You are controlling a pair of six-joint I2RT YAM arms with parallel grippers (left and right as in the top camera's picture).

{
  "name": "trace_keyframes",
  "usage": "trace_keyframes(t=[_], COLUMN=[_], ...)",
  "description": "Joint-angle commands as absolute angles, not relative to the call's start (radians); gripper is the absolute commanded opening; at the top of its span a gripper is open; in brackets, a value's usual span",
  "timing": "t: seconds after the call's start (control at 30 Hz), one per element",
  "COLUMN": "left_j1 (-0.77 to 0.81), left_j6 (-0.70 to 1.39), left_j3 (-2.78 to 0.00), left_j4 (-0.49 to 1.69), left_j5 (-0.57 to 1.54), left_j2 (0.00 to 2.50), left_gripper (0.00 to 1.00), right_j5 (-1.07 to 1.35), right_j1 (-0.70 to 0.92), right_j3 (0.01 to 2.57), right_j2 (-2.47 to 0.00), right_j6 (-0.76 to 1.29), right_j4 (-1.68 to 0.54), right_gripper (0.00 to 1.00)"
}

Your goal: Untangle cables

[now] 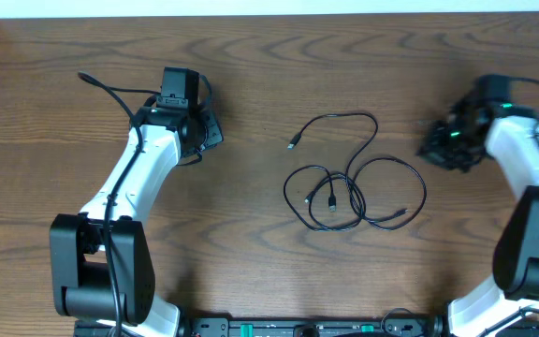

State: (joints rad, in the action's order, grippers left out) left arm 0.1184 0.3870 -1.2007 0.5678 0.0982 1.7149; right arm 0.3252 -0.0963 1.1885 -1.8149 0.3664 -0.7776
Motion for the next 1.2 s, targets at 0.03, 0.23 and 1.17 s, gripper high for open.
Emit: trace_keyframes(t=[0.03,0.23,1.17], left_j1=[0.117,0.117,0.117], left_j6=[0.381,0.381,0.381], left_j3=[-1.192,-1.192,-1.192], left_j4=[0.567,0.567,0.567], left_j5=[0.093,0.093,0.093], left_j2=[1.725,1.725,1.725], left_gripper=[0.23,0.26,0.36], right_j5=[0.355,0.350,0.187], right_j1=[0.025,0.229,0.484], right_j3=[1.135,1.092,1.265], right_j2=[-1.819,-1.819,-1.818], right_j6=[0.377,0.445,0.455], right_j4=[-0.743,-0.669,-0.863], right_gripper=[0.25,0.29,0.56])
